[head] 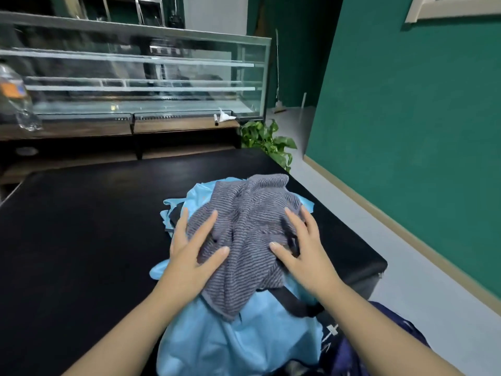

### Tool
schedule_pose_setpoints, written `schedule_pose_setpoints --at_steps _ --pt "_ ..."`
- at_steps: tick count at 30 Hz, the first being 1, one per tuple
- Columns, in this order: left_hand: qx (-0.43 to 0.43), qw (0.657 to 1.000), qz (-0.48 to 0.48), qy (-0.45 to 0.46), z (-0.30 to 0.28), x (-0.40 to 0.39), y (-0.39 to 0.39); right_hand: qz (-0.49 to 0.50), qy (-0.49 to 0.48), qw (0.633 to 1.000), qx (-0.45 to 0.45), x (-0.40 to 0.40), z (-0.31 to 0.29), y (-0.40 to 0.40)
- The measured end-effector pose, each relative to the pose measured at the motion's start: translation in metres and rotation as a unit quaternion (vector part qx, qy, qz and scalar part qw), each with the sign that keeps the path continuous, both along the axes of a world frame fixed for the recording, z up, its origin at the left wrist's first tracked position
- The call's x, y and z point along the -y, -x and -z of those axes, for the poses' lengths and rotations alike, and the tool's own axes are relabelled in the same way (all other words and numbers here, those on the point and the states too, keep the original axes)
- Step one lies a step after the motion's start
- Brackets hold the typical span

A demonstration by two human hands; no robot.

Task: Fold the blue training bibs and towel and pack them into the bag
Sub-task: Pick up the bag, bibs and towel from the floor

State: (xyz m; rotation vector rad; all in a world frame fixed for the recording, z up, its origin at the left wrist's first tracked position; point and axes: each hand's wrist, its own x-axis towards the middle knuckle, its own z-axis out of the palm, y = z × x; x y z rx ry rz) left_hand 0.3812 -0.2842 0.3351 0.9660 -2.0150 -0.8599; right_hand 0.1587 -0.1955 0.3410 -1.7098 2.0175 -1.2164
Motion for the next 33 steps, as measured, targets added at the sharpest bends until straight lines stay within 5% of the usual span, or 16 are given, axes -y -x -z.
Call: schedule_pose_setpoints --at_steps 4,7,25,33 --pt "0.239 0.957 0.134 0.097 0.031 -0.018 -0.037 -0.115 -0.061 0.977 -0.169 -0.039 0.026 0.004" --pt "0.373 0.906 0.151 0.132 0.050 -0.022 -0.050 -0.096 -0.064 0.928 -0.355 -0.050 0.049 0.003" --pt "0.120 0.981 0.045 0.142 0.088 0.066 0.031 0.020 -0.133 0.972 -0.191 0.071 0.065 0.044" --pt "0.147 0.984 0.059 0.080 0.074 0.094 0.074 0.022 -0.125 0.975 -0.181 0.138 0.068 0.098"
